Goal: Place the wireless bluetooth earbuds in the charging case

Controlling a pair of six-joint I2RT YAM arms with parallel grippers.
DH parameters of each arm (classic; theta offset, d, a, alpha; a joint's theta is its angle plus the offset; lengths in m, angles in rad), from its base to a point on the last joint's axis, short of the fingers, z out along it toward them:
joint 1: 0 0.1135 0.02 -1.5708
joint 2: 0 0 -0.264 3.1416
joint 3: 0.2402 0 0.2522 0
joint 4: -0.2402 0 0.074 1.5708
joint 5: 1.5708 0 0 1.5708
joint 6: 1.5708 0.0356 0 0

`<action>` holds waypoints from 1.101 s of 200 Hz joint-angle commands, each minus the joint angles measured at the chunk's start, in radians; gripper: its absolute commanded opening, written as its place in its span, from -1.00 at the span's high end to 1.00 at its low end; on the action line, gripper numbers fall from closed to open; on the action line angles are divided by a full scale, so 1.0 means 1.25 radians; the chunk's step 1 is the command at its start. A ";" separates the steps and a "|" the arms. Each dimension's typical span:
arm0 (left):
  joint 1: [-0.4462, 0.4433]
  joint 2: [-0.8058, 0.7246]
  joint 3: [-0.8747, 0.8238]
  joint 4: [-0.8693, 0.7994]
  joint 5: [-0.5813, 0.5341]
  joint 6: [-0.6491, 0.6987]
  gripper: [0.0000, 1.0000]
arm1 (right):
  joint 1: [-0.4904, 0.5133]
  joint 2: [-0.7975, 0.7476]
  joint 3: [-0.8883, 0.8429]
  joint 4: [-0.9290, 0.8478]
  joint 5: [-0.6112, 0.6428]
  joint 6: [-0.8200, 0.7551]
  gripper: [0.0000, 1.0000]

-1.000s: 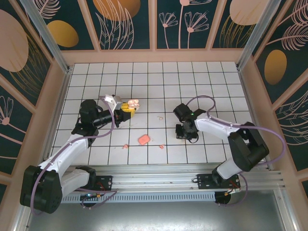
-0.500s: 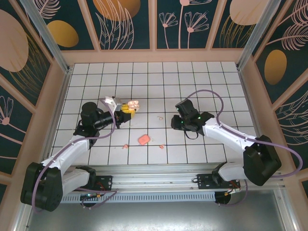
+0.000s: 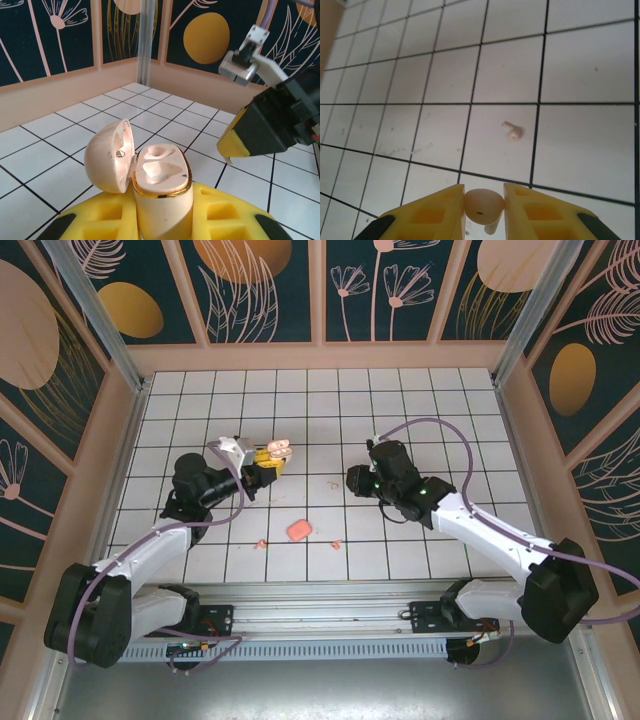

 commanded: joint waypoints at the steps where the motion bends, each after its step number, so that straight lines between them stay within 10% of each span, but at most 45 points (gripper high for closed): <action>1: -0.021 0.023 0.018 0.067 -0.019 -0.011 0.69 | 0.007 -0.024 0.011 0.052 0.023 -0.031 0.50; 220: -0.059 0.143 0.050 0.196 -0.020 -0.046 0.69 | 0.010 0.022 0.169 0.191 -0.066 -0.160 0.51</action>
